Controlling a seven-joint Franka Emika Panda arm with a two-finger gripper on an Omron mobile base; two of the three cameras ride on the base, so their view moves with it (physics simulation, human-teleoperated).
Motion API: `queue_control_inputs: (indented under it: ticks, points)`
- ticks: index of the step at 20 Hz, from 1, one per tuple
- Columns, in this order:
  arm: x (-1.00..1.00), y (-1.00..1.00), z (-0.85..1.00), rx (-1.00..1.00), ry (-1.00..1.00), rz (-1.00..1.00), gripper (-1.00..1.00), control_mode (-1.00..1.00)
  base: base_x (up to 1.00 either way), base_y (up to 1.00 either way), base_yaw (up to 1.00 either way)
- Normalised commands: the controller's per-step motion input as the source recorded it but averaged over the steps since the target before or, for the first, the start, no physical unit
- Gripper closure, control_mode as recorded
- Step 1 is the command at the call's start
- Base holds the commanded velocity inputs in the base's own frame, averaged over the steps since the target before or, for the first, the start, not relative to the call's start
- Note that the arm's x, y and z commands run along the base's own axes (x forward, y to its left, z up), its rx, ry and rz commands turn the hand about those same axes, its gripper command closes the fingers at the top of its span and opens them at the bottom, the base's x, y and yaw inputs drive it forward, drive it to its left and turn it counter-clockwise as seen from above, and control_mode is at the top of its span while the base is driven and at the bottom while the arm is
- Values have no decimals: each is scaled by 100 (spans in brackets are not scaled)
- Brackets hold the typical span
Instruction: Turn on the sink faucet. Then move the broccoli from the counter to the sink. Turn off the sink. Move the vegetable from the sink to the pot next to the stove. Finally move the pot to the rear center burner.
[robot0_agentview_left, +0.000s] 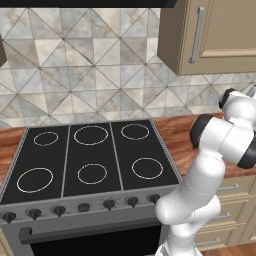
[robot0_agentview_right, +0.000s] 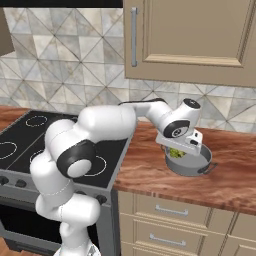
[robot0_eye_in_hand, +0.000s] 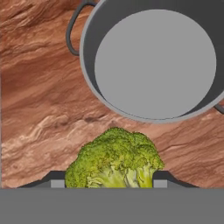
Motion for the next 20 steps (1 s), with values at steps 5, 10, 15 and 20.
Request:
queue_control_inputs:
  ticks: [5,10,15,20]
  points:
    - [6,-5,-3,0,0,0,100,-100,0,0,0]
    - [15,-5,-8,0,0,0,100,-100,0,0,0]
    - [15,-9,-8,-1,0,0,100,-100,0,0,0]
    - [22,-11,-9,-2,0,0,100,-100,0,0,0]
